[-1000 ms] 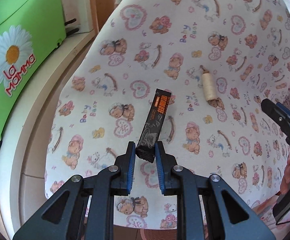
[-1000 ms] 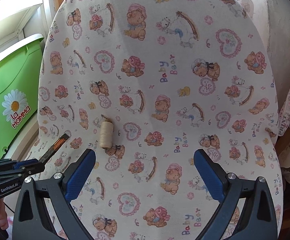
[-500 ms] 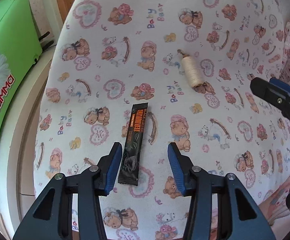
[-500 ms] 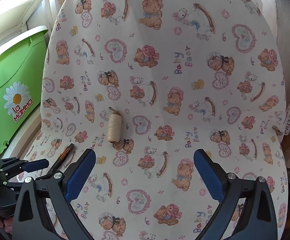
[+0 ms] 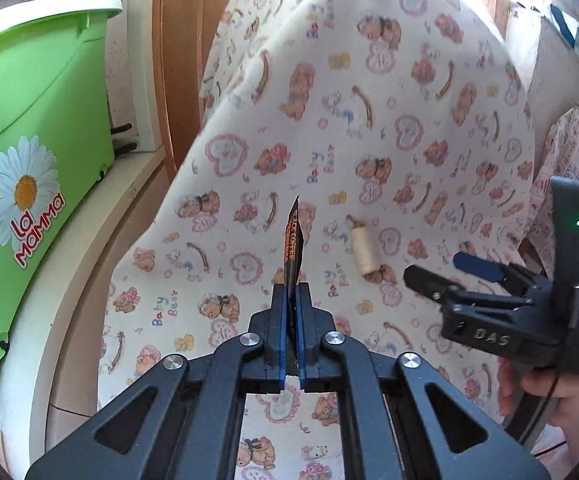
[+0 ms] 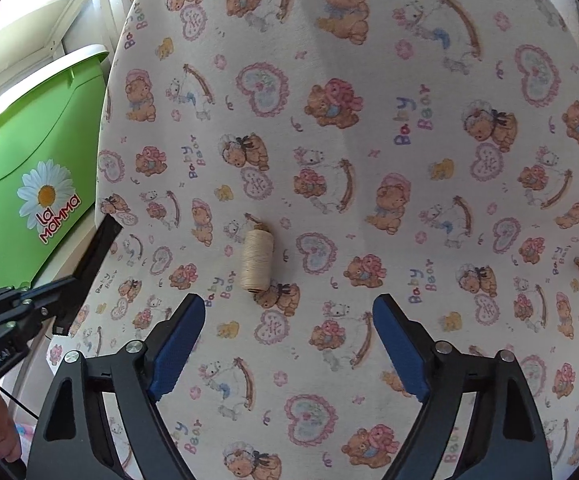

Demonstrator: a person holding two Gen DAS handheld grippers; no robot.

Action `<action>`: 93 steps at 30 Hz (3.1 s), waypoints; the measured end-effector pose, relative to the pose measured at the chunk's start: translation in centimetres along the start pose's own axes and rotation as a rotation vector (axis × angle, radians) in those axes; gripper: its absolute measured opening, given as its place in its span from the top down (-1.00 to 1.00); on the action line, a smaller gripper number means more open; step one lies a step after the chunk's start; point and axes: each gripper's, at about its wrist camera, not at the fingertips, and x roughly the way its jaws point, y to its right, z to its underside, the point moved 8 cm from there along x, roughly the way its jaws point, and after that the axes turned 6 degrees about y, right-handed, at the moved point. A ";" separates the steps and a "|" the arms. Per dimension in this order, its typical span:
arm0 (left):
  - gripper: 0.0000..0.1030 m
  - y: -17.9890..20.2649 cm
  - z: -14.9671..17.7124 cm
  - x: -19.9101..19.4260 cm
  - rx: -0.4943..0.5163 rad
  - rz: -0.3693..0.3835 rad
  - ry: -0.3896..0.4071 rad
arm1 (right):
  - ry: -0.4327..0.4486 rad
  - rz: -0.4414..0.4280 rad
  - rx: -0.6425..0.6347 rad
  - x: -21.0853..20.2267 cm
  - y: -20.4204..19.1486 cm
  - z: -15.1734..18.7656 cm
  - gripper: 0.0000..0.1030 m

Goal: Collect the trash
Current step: 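Close the right tool on the cream thread spool while the left tool holds the pen, then lift the pen and thread spool and carry them over the pink wastebasket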

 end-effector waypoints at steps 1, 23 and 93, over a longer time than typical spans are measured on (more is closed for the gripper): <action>0.94 0.0 -0.4 -0.6 0.008 -0.014 0.036 | -0.003 0.006 0.011 0.5 -0.2 0.0 -0.62; 0.93 -3.3 -0.1 1.3 -0.031 -0.123 0.017 | -0.094 -0.063 0.064 7.3 -1.9 -0.1 0.47; 0.93 5.5 21.1 -5.0 -0.080 -0.007 -0.460 | -0.312 -0.126 0.204 -12.3 -1.5 23.1 0.52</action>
